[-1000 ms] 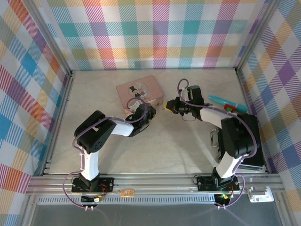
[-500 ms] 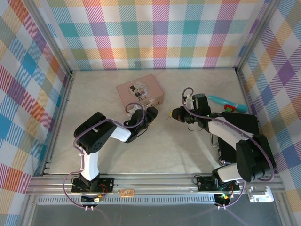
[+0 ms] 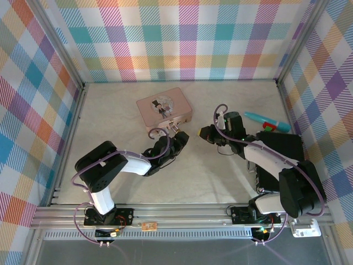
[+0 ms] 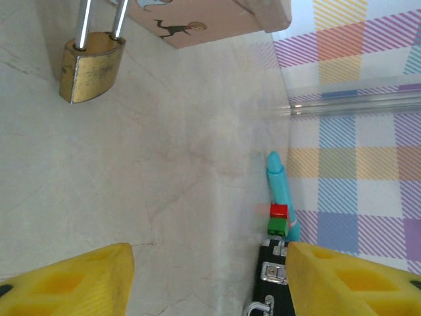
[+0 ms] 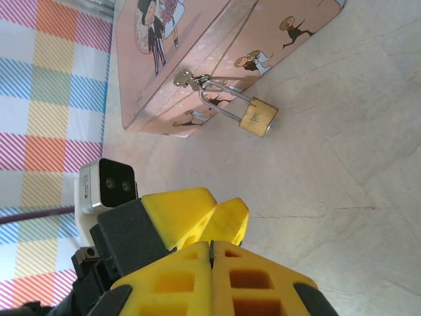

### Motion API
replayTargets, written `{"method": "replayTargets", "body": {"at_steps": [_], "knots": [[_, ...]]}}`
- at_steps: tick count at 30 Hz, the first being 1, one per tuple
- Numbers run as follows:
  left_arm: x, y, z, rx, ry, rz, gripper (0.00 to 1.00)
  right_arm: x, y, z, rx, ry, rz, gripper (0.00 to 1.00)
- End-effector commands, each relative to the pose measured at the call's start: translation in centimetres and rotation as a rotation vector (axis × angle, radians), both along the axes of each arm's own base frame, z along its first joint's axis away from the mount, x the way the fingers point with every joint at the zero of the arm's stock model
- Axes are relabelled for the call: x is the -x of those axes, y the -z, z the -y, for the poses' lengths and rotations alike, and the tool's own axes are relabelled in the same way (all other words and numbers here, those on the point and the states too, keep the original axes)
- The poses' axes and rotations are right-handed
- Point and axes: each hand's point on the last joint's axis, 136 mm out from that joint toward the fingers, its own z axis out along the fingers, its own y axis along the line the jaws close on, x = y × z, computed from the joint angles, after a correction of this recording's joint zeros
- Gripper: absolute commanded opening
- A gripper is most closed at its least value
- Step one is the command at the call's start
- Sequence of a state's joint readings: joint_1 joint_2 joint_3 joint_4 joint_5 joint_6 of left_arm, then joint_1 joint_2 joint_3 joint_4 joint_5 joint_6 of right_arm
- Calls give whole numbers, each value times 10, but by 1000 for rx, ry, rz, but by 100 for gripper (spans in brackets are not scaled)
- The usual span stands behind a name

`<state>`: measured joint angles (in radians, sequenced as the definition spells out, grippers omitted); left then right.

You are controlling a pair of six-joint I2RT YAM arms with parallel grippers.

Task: Unlock the padlock with the key

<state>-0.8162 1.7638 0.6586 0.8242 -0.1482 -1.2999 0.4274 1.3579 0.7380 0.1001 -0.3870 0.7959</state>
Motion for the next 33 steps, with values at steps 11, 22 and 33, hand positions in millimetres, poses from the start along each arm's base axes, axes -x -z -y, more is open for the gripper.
{"method": "replayTargets", "body": {"at_steps": [11,22,33], "knots": [[-13,-51,23,191,-30,97,54,-11,1,1,-141,198,-26,0],[-10,-58,32,212,-23,82,46,-21,-1,-17,-239,183,-11,0],[-10,-57,27,202,-42,89,15,-19,6,-21,-254,180,-30,0]]}}
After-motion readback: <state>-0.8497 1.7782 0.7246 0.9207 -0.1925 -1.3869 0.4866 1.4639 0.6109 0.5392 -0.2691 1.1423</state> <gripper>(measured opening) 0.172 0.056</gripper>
